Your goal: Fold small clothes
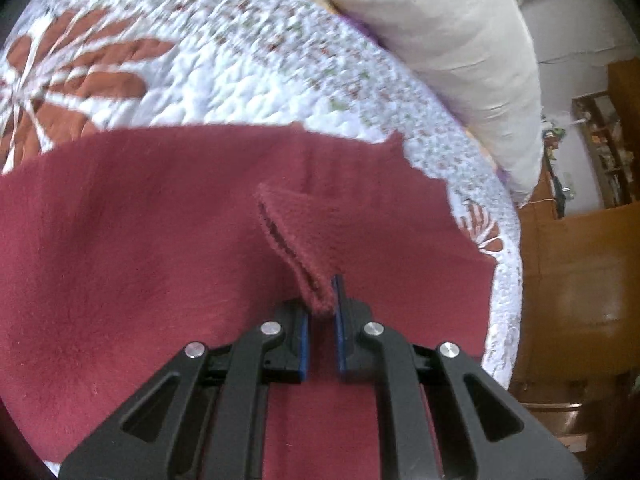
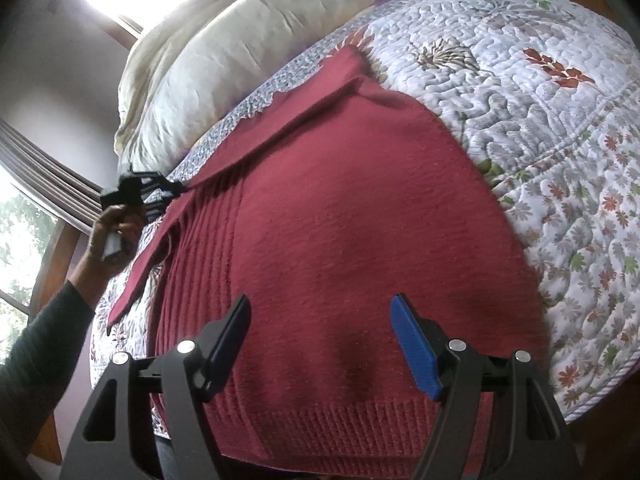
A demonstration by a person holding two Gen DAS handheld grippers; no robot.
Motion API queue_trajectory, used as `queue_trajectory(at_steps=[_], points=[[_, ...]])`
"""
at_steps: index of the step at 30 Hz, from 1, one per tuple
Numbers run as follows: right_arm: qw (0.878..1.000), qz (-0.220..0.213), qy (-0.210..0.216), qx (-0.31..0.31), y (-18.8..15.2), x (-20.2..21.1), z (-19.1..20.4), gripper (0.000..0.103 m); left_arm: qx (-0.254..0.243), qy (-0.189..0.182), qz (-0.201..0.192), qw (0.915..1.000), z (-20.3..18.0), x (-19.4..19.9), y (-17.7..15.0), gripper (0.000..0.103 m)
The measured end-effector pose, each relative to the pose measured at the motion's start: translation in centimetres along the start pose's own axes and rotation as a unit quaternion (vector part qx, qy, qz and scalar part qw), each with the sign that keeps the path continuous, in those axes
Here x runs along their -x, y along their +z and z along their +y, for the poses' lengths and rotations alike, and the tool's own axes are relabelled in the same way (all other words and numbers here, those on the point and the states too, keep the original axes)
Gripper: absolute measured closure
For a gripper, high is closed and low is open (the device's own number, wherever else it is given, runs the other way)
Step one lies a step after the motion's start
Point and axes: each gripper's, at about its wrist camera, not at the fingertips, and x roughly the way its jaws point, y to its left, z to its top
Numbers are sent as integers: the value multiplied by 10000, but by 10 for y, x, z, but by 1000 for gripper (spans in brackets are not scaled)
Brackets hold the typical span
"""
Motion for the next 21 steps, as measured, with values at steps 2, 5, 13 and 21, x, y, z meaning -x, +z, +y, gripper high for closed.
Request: queue_trajectory(at_steps=[2,5,13,21], points=[[10000,-14,3,24,1,0,2,30,36,25,30,10000,8,-4,-3,95],[10000,-3,10,63,1,-2,5,30,10,214,-121,9997,9,4,-6,83],[9999,13,85,74,2,-4,9,30,-304,-477,-659,9962,-37,41,-13,31],[9998,-18,158,87,2,1,21,30,-19,56,-161,9999,-9,-30,-6,57]])
